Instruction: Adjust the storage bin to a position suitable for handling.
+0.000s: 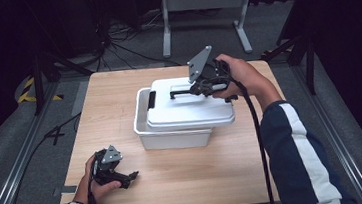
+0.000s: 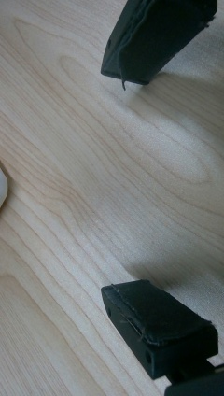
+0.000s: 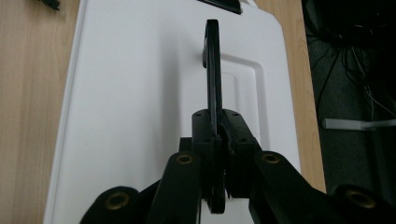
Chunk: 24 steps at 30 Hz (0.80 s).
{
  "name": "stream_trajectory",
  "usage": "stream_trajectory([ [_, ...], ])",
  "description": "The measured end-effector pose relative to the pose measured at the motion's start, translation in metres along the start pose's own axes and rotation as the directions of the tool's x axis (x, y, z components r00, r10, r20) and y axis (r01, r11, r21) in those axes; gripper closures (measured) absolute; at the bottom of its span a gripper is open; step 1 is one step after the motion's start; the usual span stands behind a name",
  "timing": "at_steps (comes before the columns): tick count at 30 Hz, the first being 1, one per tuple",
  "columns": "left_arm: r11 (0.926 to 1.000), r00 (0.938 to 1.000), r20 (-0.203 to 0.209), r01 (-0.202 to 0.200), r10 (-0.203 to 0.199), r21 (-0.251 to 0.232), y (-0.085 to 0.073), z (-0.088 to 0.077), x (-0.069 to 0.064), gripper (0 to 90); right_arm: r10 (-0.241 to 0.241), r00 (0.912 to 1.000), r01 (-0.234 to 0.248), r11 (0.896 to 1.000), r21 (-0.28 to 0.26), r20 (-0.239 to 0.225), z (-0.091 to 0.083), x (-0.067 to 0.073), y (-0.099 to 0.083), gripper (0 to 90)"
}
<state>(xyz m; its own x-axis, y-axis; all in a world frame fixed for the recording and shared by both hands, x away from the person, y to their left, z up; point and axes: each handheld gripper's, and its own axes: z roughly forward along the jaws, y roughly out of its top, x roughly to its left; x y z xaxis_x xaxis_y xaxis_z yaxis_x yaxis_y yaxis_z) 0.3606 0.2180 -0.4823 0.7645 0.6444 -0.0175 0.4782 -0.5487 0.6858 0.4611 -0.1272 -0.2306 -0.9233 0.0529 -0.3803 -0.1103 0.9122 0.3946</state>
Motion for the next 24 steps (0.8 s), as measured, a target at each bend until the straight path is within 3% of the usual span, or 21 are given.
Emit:
stream_trajectory([
  [24, 1.0, 1.0, -0.003, -0.002, 0.002, -0.004, 0.0, 0.0, 0.0, 0.3, 0.089, 0.9939, -0.089, 0.996, -0.005, 0.065, -0.054, 0.007, -0.079, 84.8],
])
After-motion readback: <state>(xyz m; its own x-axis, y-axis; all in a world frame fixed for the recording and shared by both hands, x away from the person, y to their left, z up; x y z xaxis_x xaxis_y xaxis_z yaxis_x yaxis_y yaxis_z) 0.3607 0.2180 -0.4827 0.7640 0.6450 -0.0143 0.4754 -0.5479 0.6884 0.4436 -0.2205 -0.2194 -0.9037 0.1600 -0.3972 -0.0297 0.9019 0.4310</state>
